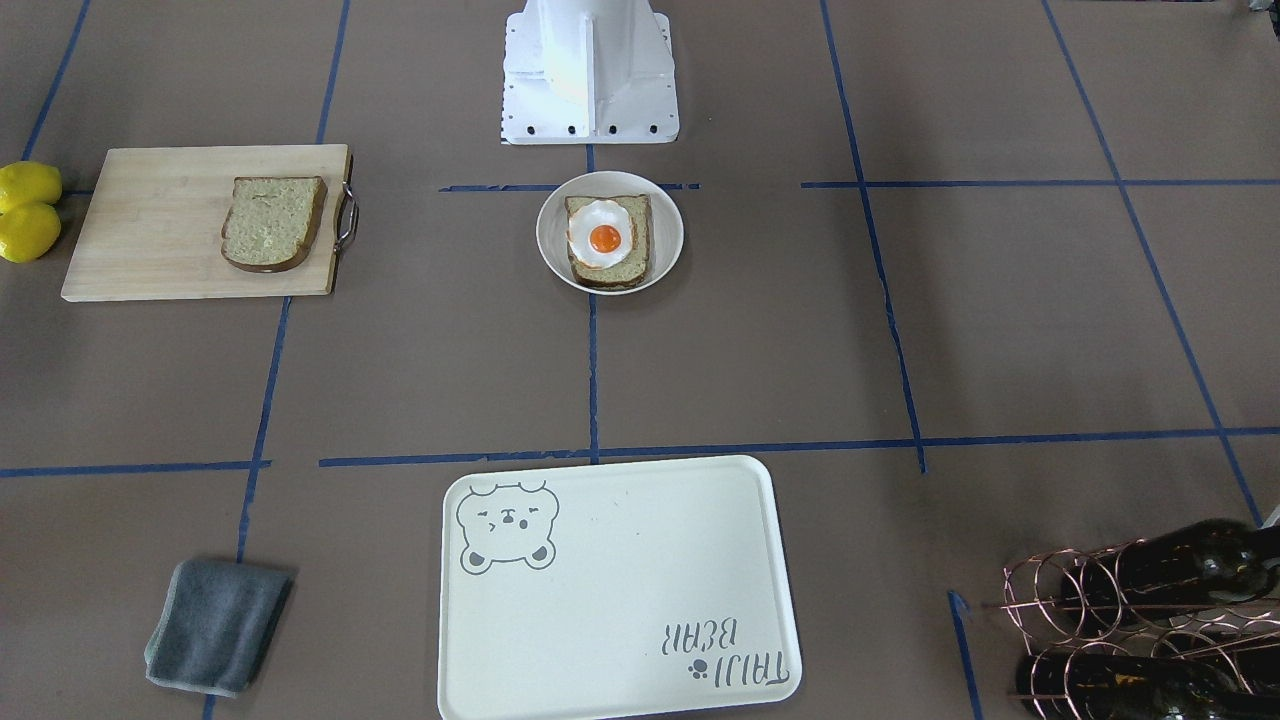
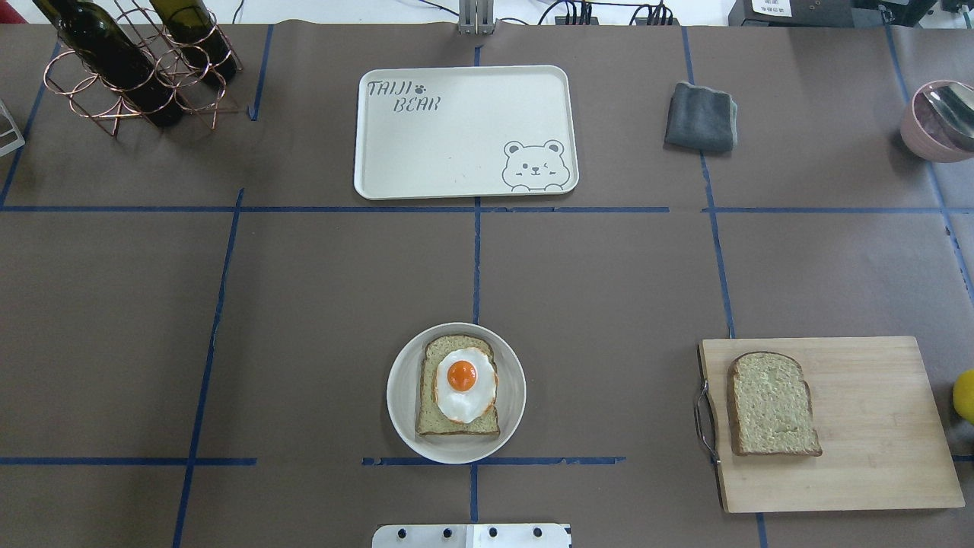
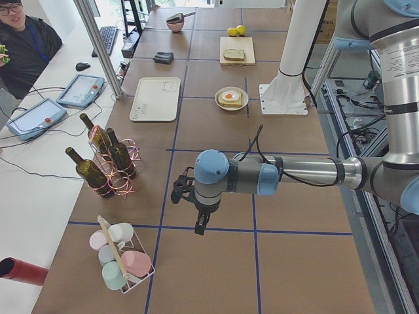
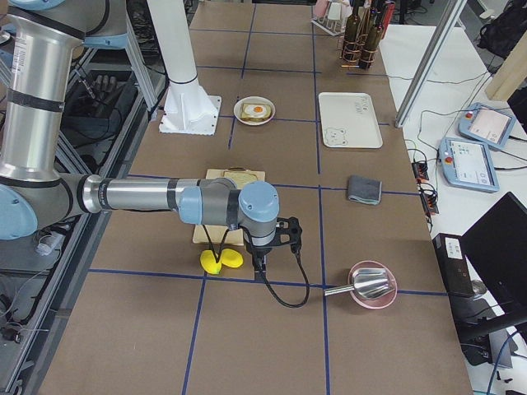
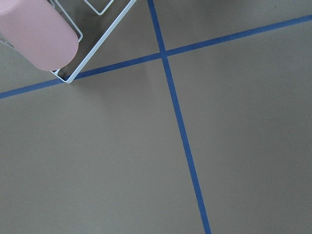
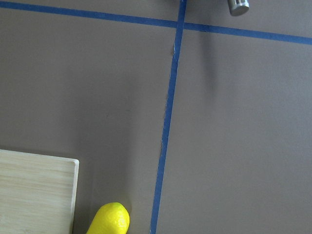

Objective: Make sandwich and place on tray

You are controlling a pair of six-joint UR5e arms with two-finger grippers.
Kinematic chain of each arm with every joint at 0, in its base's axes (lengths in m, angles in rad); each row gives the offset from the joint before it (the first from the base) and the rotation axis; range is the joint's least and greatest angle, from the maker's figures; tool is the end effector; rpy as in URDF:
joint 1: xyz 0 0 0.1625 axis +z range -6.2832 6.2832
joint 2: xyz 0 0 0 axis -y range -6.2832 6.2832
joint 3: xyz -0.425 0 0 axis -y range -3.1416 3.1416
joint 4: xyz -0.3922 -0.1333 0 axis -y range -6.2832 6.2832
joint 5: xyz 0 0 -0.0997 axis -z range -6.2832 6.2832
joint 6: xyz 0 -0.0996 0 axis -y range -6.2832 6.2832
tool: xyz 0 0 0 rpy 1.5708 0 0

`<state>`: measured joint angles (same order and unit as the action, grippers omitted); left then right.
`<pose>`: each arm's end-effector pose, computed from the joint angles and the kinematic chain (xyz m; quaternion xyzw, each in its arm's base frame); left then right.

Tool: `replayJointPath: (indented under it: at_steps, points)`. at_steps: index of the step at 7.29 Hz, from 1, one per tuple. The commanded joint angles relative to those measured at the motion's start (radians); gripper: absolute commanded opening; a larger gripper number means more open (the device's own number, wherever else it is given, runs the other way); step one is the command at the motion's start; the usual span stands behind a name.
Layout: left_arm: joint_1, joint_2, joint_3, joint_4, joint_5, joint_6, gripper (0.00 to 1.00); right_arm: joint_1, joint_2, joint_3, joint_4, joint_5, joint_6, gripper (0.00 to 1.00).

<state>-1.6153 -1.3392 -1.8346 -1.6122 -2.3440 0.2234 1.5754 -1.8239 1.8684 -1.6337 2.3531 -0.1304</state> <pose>-0.0814 -0.3959 0.6273 0.0841 0.3689 0.0965 0.9206 0.0649 -0.3835 0.6290 0.0172 -0.3809 -0.0546 0.9228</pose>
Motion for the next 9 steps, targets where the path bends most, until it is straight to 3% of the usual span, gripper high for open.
replayJointPath:
  at_steps: [1, 4, 5, 9]
  points:
    - [0.0, 0.002, 0.0, 0.0, 0.0, 0.001, 1.0, 0.0, 0.0, 0.002, 0.0, 0.002, 0.0, 1.0]
    - [0.002, -0.005, -0.009, -0.003, -0.001, -0.003, 1.0, 0.0, 0.012, 0.046, 0.0, 0.002, 0.006, 1.0]
    - [0.002, -0.061, -0.015, -0.002, -0.001, -0.009, 1.0, 0.0, 0.015, 0.075, 0.0, 0.0, 0.012, 1.0]
    - [0.002, -0.124, 0.005, -0.103, -0.015, -0.012, 1.0, 0.0, 0.018, 0.048, -0.002, 0.057, 0.009, 1.0]
